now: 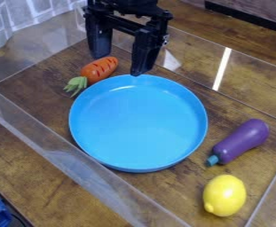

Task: Remove the purple eggplant from the blue tray and put it on the table

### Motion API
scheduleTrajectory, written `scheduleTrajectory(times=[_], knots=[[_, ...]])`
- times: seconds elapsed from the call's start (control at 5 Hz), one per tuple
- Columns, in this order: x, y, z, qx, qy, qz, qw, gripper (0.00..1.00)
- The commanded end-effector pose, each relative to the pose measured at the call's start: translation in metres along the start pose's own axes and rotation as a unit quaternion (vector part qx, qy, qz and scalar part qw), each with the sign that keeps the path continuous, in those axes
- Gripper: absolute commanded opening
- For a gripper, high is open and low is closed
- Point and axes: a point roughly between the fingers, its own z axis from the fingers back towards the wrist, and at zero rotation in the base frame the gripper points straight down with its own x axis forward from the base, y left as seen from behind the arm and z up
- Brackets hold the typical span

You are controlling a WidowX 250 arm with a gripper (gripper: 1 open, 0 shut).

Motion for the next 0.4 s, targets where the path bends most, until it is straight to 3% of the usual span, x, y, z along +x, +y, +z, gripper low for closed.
scheduleTrajectory(times=[0.0, 0.2], knots=[[0.004, -0.003, -0.005, -0.001, 0.001, -0.011, 0.9999, 1.00], [0.015, -0.013, -0.010, -0.005, -0.010, -0.039, 0.9992, 1.00]])
